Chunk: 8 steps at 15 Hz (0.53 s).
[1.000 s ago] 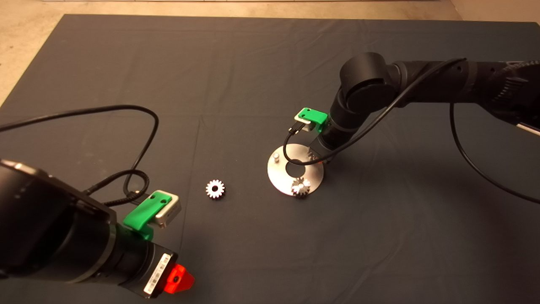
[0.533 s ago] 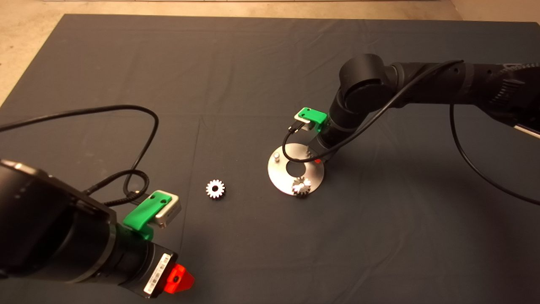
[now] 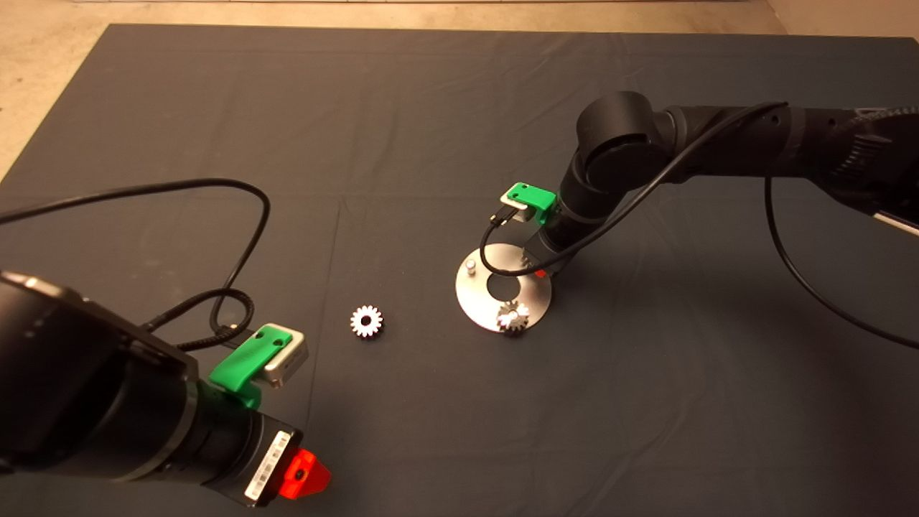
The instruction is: Install three planetary gears onto the carrier pins
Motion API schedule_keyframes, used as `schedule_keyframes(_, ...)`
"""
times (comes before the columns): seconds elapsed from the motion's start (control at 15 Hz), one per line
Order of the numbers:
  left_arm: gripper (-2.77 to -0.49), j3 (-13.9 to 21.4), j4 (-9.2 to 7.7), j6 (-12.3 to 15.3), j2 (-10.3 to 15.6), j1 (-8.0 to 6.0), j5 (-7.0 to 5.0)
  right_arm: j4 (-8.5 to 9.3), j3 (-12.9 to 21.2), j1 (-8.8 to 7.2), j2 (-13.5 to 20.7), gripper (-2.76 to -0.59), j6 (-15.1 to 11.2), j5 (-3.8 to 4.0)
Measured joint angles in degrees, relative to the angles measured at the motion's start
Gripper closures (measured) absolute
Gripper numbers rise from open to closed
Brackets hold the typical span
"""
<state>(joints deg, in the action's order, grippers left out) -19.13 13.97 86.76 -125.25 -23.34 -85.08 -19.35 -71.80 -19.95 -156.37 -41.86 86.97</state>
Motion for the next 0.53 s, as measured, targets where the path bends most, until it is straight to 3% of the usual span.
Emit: schedule_keyframes(0.53,-2.75,0.00,0.00,0.00,0.00,0.00,0.00,-0.01,0.00,0.12,0.01,-0.82,-0.02,0.00)
